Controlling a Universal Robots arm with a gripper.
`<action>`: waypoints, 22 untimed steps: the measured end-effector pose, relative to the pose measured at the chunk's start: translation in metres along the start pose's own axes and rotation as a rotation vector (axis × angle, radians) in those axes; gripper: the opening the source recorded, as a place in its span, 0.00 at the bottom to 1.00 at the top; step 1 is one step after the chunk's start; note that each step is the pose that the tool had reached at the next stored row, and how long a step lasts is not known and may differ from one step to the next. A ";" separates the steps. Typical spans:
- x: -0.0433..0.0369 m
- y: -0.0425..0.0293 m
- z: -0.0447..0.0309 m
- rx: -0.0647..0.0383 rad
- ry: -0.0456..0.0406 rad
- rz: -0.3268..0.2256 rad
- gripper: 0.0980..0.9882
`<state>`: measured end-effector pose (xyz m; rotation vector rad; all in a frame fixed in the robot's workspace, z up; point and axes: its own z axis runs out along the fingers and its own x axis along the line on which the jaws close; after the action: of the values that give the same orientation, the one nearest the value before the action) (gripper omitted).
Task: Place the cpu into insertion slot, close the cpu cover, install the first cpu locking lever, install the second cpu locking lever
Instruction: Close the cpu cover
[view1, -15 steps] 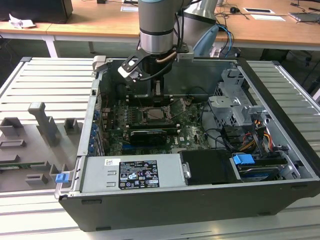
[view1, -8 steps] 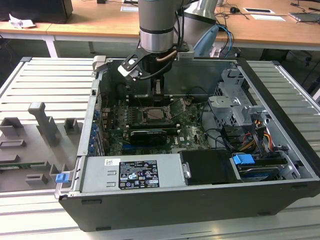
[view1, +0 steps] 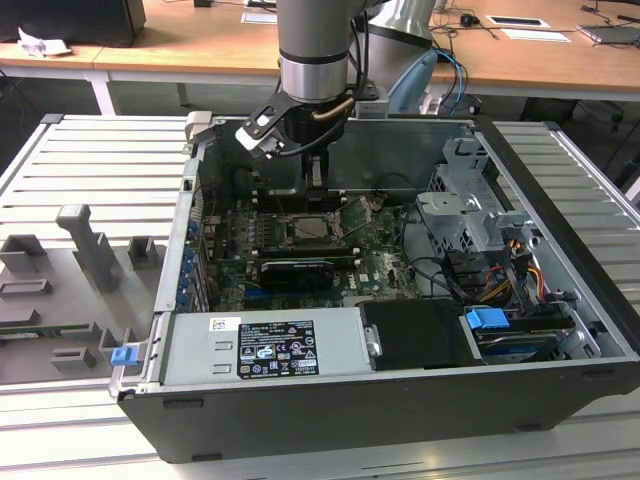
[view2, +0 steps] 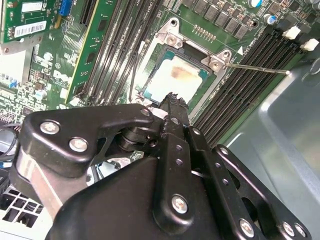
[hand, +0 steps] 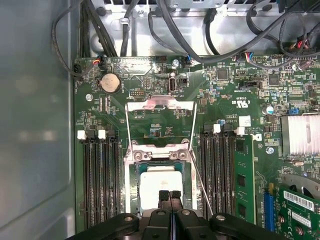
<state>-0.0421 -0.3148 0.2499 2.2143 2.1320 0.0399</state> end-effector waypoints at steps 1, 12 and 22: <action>0.0000 0.0006 0.0000 0.000 -0.0002 0.000 0.01; 0.0013 0.0022 -0.0077 0.001 -0.0164 -0.001 0.01; 0.0014 0.0055 -0.0080 0.002 -0.0166 -0.001 0.01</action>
<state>-0.0371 -0.3133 0.2582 2.2063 2.1259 0.0194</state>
